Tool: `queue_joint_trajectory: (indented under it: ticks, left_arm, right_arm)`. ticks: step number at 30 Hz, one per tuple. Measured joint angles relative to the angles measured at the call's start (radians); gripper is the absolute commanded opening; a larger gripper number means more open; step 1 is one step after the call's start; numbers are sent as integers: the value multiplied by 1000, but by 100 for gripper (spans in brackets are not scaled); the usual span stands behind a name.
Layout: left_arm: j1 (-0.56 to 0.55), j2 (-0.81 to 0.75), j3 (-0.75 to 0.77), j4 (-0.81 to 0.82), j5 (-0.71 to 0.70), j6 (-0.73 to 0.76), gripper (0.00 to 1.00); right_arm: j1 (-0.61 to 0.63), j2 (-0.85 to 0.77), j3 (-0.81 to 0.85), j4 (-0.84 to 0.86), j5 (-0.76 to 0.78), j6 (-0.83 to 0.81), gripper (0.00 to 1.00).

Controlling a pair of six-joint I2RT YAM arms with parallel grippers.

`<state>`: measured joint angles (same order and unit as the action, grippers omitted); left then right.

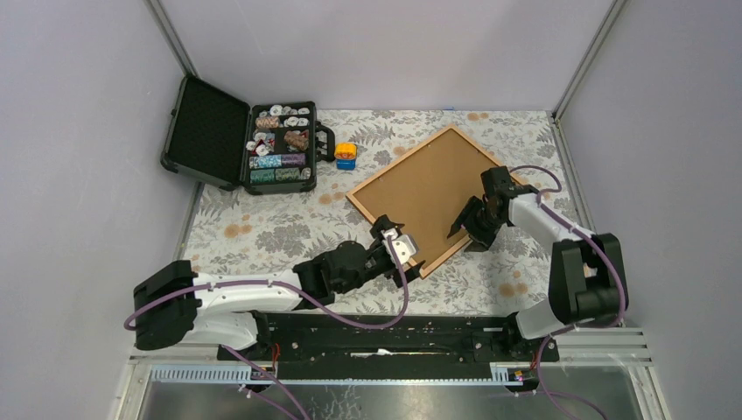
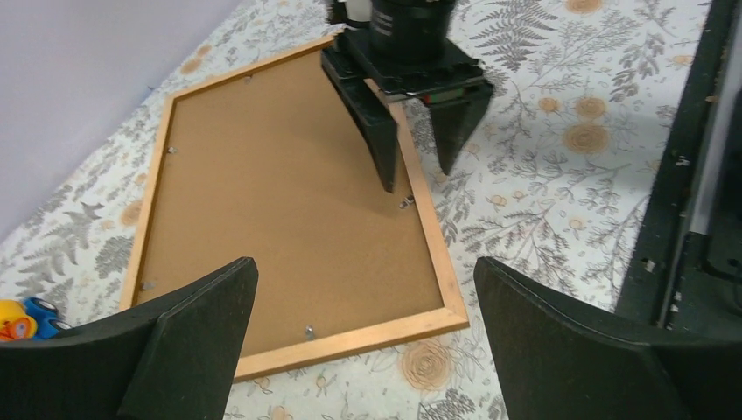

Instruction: Put the photo into the frame

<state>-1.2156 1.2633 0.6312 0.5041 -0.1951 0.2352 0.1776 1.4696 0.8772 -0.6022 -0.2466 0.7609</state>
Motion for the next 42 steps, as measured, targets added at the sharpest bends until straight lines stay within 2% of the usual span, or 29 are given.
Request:
queue_joint_trajectory:
  ticks: [8, 11, 17, 22, 28, 34, 38, 42]
  left_arm:
    - [3, -84, -62, -41, 74, -80, 99]
    - [3, -98, -77, -39, 98, -102, 99]
    - [3, -97, -85, -39, 136, -125, 99]
    - [3, -68, -84, -31, 139, -129, 99]
    - [3, 44, -34, -60, 130, -95, 99]
    - [3, 136, 53, -121, 126, -11, 99]
    - [0, 144, 43, -124, 91, 61, 99]
    - [-40, 146, -48, -6, -4, 182, 99]
  right_arm:
    - [-35, 212, 134, -36, -24, -22, 55]
    - [-66, 262, 135, -49, -31, -32, 42]
    - [-127, 331, 145, -64, -95, -50, 36]
    - [-158, 361, 160, -86, -141, -51, 0]
    - [-165, 391, 202, -143, -134, -51, 0]
    - [-172, 448, 304, -284, -83, -102, 0]
    - [-178, 447, 330, -343, -77, -133, 0]
    - [-178, 433, 337, -394, -68, -161, 0]
